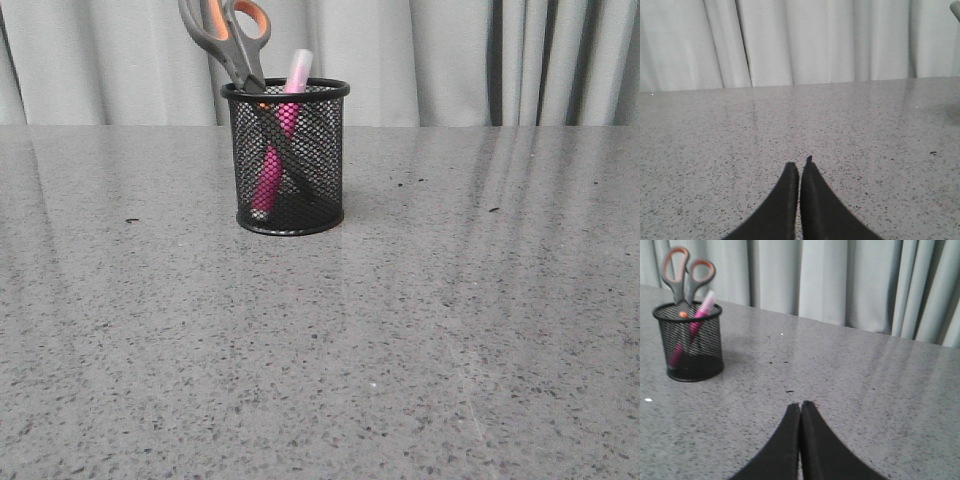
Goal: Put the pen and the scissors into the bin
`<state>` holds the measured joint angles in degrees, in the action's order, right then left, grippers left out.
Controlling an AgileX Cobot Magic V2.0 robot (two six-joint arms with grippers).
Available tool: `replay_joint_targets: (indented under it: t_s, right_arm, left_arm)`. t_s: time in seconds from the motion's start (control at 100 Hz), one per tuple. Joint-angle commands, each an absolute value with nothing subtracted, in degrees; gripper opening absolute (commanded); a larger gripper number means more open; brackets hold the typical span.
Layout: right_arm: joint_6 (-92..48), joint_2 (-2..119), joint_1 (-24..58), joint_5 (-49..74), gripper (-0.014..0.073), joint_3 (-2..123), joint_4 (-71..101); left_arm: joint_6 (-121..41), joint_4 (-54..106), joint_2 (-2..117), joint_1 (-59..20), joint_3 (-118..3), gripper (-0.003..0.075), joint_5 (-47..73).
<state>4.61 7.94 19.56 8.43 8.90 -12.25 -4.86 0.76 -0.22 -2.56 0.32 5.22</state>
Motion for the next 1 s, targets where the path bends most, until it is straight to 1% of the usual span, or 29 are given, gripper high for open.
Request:
replay_joint_targets:
  t_s: [0.0,0.05,0.15,0.33,0.36,0.4,0.46,0.59,0.67,0.89,0.99]
  right_arm:
    - [-3.5,8.39,15.77,-0.33,-0.0055,8.81,-5.41]
    - [-4.98,8.39,12.73,-2.55,-0.0055,7.54,-2.61]
    - [-4.98,8.23,7.83,-5.21,-0.0055,4.26,-2.36]
    - [-4.88,3.42,3.03,-6.06,-0.0055,-0.96,-2.36]
    - [-4.88,2.28,2.64,-5.72,-0.0055,-1.57,-2.2]
    - [-4.88,0.45,2.33,-1.32,-0.0055,-1.42,-2.22]
    - [-4.88,-2.03,2.21,2.07,-0.0055,-1.42,-2.41]
    - [-4.88,-2.0,2.21,7.94,-0.0055,-1.53,-3.07]
    - [-4.88,-2.0,2.21,7.76,-0.0055,-1.53,-3.66]
    - [-4.88,-2.0,2.21,0.88,-0.0055,-1.43,-5.34]
    - [-4.88,-2.0,2.21,0.0,-0.0055,-1.43,-5.34]
  left_arm:
    - [-4.86,1.24,-2.03,-2.48,1.65,-0.002,1.26]
    - [-4.86,1.24,-2.03,-2.48,1.65,-0.002,1.26]
    - [-4.86,1.24,-2.03,-2.48,1.65,-0.002,1.26]
    - [-4.86,1.24,-2.03,-2.48,1.65,-0.002,1.26]
    - [-4.86,1.24,-2.03,-2.48,1.65,-0.002,1.26]
    - [-4.86,1.24,-2.03,-2.48,1.65,-0.002,1.26]
    - [-4.86,1.24,-2.03,-2.48,1.65,-0.002,1.26]
    - [-4.86,1.24,-2.03,-2.48,1.65,-0.002,1.26]
    - [-4.86,1.24,-2.03,-2.48,1.65,-0.002,1.26]
    - [-4.86,1.24,-2.03,-2.48,1.65,-0.002,1.26]
    - [-4.86,1.24,-2.03,-2.48,1.65,-0.002,1.26]
